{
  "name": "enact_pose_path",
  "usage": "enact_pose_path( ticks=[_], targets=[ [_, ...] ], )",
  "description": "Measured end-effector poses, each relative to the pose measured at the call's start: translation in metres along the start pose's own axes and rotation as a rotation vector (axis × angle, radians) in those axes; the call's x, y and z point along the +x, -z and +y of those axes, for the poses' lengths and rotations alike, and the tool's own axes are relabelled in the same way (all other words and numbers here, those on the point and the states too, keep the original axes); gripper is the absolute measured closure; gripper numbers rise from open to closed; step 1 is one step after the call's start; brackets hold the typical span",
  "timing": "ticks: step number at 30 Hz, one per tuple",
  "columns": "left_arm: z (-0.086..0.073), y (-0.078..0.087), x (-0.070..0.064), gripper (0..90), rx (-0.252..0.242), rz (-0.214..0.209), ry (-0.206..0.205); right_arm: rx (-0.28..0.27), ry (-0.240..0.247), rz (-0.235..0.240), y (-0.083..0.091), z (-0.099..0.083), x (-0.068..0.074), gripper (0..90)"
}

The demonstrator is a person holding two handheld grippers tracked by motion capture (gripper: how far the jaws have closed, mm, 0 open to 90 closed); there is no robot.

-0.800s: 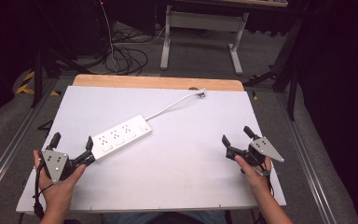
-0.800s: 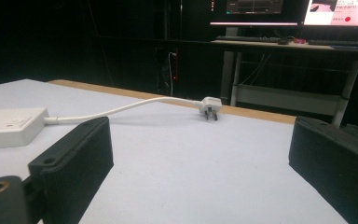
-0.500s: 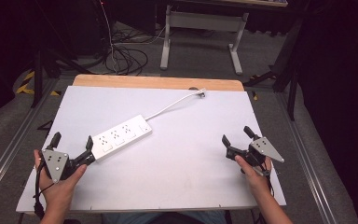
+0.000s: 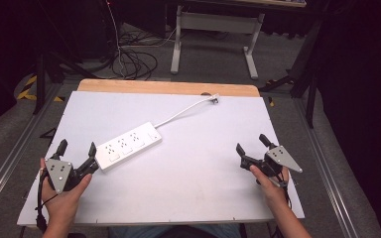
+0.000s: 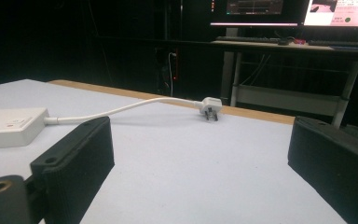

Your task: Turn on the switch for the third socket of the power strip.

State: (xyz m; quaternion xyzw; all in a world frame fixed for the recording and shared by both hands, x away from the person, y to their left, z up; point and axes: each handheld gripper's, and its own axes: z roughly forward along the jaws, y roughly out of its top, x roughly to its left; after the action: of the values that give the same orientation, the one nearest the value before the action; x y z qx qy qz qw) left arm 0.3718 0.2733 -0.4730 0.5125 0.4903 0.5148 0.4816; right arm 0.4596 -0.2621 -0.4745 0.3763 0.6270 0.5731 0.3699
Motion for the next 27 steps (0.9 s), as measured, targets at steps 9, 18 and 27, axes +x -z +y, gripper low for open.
enact_pose_path(
  ticks=[9,18,27],
  targets=[
    [0.0001,-0.0001,0.0004,31.6,0.015,-0.004,0.005,-0.001,-0.006,0.008,0.0000,0.0000,0.0001,7.5],
    [-0.0002,-0.0003,0.0001,38.0,0.020,0.000,-0.006,-0.001,-0.005,0.008,-0.0002,-0.0001,-0.0002,7.7],
    [-0.0001,-0.0005,0.0005,49.7,0.032,-0.019,-0.011,0.001,-0.008,0.010,0.0000,-0.0001,0.0001,8.0]
  ],
)
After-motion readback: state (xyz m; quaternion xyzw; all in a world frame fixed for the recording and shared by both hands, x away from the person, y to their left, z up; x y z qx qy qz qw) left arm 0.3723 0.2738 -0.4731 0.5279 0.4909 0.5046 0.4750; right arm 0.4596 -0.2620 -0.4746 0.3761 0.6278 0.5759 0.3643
